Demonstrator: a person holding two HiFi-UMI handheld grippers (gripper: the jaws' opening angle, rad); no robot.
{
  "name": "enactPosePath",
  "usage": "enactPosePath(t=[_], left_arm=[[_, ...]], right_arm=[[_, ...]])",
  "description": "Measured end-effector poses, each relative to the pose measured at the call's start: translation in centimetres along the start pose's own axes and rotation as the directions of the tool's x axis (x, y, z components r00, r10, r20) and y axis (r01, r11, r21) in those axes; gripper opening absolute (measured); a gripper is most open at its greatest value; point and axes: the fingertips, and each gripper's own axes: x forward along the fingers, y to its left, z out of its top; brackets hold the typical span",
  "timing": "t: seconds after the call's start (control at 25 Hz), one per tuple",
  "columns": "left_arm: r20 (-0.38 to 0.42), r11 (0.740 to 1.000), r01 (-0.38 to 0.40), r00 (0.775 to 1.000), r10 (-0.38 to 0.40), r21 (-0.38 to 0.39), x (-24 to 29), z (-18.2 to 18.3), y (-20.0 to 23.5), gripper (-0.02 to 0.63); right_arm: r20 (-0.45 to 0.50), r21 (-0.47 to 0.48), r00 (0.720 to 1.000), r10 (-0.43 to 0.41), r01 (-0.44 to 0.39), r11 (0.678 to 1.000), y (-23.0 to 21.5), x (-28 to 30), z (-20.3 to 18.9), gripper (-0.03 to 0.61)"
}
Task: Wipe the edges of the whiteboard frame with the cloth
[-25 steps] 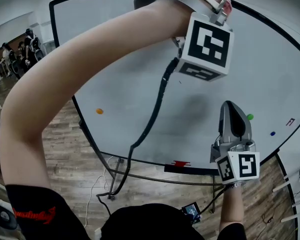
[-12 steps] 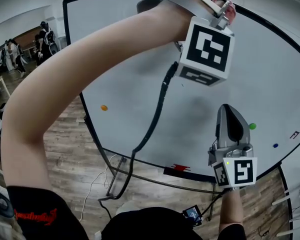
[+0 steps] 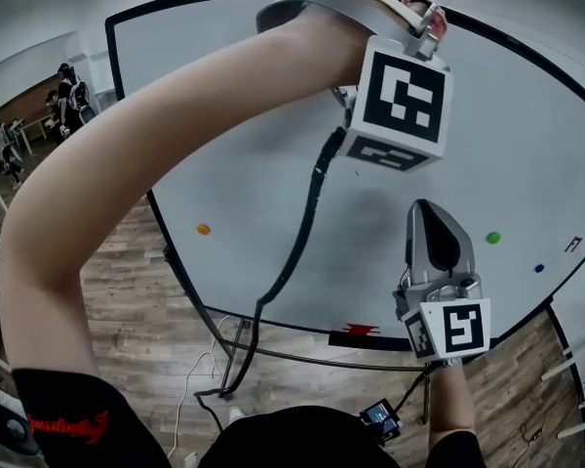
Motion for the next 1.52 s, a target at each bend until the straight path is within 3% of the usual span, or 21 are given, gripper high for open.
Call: enactPosePath(t=[0.2, 0.52, 1.4, 1.52], left_arm=[[0.024, 1.000, -0.009, 1.000, 0.009, 0.005, 0.1, 0.4, 0.1, 0.048], [0.057, 0.999, -0.035, 0.998, 0.037, -0.021, -1.8, -3.3, -0.4, 0.048], [0.090, 0.999, -0.040, 0.995, 0.042, -0.025, -2.5, -4.0, -0.3, 0.048], [0.096, 0.999, -0.038, 0.995, 0.041, -0.033, -3.1, -6.7, -1.0, 0.048]], right_arm=[[-0.011, -0.017, 1.000, -0.009, 0.009, 1.000, 0.7, 0.0, -0.3, 0.002], [-0.042, -0.038, 0.998, -0.054, 0.052, 0.998, 3.8, 1.1, -0.2, 0.002], [-0.044, -0.029, 0.994, -0.098, 0.097, 0.995, 3.9, 1.4, 0.1, 0.002], [-0.039, -0.036, 0.995, -0.097, 0.096, 0.995, 6.0, 3.2, -0.1, 0.002]])
